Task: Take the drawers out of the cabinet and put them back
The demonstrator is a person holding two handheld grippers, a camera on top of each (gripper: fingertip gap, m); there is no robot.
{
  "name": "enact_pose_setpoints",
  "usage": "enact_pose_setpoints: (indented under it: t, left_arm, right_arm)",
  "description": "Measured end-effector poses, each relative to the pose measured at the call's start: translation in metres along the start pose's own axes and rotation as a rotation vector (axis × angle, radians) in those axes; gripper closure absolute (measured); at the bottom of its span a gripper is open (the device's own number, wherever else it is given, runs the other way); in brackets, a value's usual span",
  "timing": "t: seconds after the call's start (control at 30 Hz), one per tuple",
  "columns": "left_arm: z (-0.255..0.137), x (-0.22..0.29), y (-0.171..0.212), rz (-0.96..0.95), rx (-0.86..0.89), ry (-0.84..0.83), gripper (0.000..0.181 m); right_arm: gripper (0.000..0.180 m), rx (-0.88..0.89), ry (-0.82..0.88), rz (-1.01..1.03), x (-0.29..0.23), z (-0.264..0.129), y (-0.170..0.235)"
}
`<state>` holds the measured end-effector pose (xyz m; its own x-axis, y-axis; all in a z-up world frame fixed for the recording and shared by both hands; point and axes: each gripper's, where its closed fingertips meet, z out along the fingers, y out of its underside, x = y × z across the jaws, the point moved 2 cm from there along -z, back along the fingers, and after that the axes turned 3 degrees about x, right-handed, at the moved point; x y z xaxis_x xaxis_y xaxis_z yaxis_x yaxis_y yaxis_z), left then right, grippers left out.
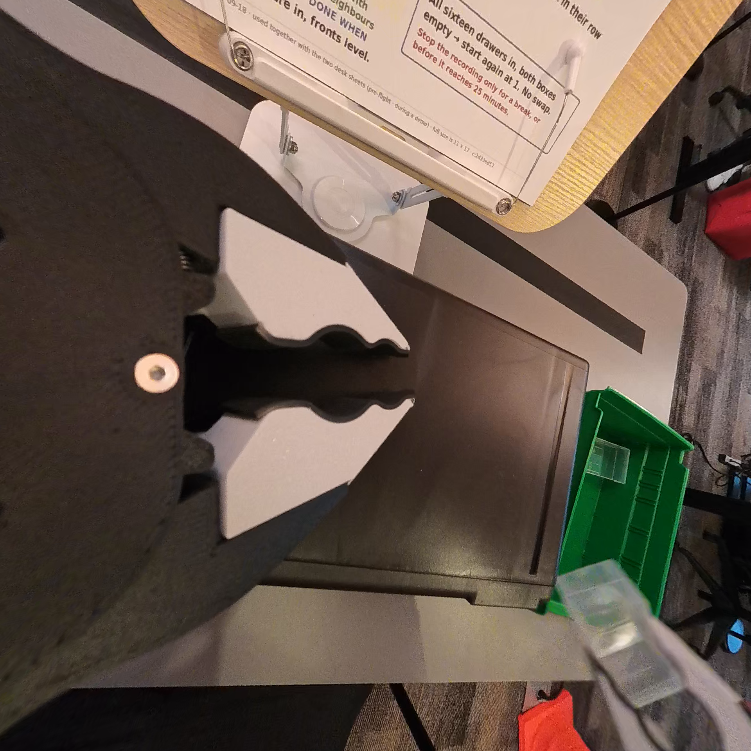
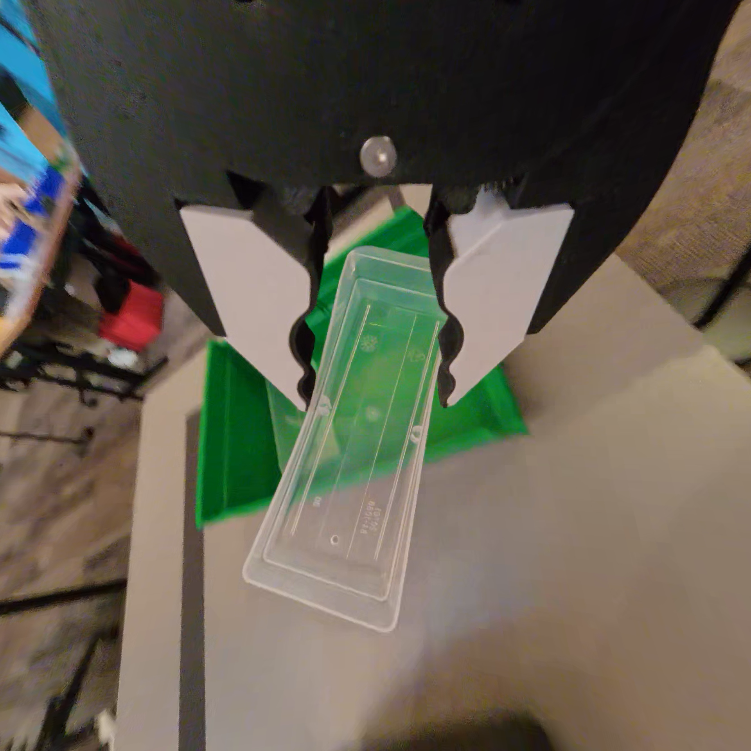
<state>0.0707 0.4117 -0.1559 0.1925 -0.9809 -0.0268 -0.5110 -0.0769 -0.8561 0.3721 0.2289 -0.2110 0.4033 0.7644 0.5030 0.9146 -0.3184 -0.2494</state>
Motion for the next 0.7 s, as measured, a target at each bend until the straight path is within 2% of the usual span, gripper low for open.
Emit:
enact_pose_setpoints:
  t: [0.03, 0.13, 0.33, 0.47, 0.57, 0.7]
  left_arm:
    - [0.000, 0.000, 0.000, -0.001, 0.000, 0.000, 0.165]
    - [0.000, 0.000, 0.000, -0.002, 0.000, -0.001, 0.165]
    - [0.000, -0.001, 0.000, -0.005, -0.001, -0.002, 0.165]
    - [0.000, -0.001, 0.000, -0.008, -0.003, 0.002, 0.165]
    - [0.000, -0.001, 0.000, -0.008, -0.002, 0.001, 0.165]
    - [0.000, -0.001, 0.000, -0.010, -0.003, 0.004, 0.165]
  right_arm:
    - [0.120, -0.059, 0.022, -0.009, 0.016, 0.003, 0.022]
    - [0.120, -0.176, -0.041, 0.008, 0.037, 0.032, 0.072]
    - [0.116, -0.359, -0.207, -0.082, 0.025, 0.110, 0.126]
    - [0.112, -0.405, -0.151, -0.111, 0.032, 0.137, 0.134]
    - [0.112, -0.396, -0.067, -0.121, 0.041, 0.135, 0.124]
    - [0.143, -0.327, -0.123, -0.108, 0.025, 0.124, 0.099]
